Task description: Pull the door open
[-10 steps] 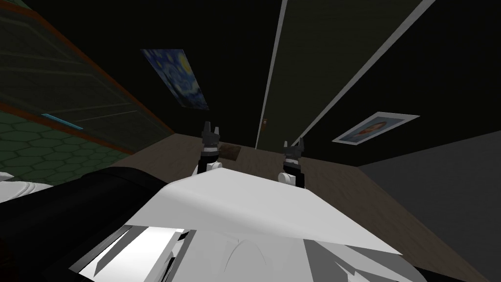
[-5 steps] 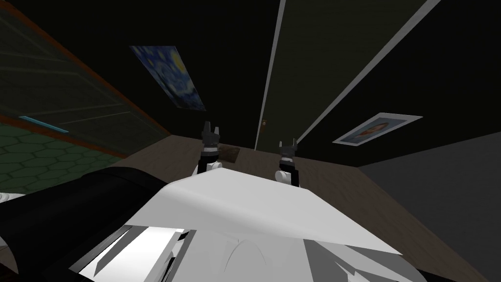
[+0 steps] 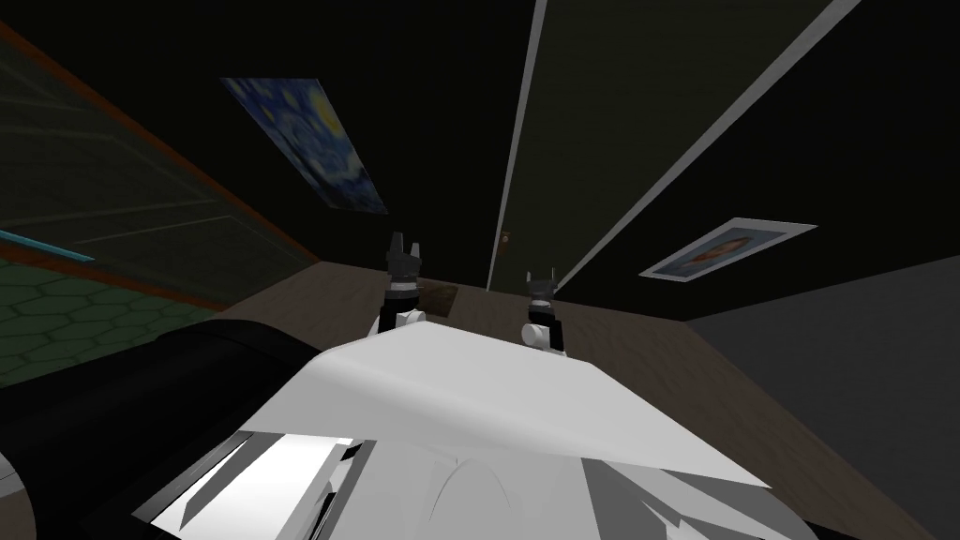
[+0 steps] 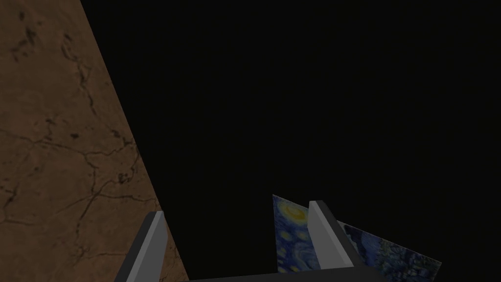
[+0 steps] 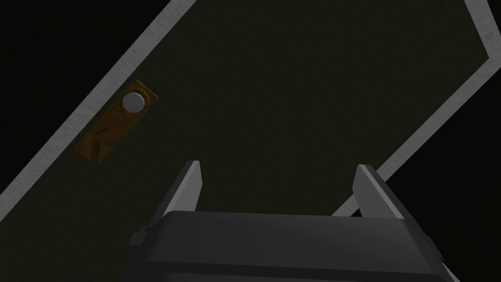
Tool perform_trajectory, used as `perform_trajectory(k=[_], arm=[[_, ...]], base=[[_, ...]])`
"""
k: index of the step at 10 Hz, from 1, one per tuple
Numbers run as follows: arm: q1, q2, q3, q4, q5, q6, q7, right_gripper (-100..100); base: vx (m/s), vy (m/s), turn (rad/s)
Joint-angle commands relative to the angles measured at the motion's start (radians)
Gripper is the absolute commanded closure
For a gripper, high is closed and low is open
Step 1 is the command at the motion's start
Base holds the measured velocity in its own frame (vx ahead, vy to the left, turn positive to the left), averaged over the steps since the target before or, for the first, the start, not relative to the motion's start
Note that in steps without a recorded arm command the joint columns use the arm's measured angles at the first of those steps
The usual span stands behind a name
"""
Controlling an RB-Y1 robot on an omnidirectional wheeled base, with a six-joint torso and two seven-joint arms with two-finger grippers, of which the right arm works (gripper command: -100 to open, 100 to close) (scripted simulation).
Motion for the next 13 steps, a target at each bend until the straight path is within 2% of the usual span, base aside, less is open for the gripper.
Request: perform_trajectory(k=[1, 5, 6, 9, 13], arm=[[-0.016, -0.004, 0.014, 0.034, -0.034, -0.001, -0.035, -100], [-0.065, -0.006, 0.047, 0.125, -0.113, -0.007, -0.108, -100], [-0.084, -0.006, 0.060, 0.161, -0.143, -0.009, -0.137, -100], [-0.113, -0.006, 0.080, 0.215, -0.189, -0.012, -0.180, -100], [-0.167, -0.002, 0.116, 0.315, -0.275, -0.018, -0.260, -100]], base=[[0.131, 0.001, -0.027], [0.120, 0.023, -0.030], [0.125, 0.044, -0.039], [0.121, 0.009, -0.024], [0.123, 0.018, -0.029]])
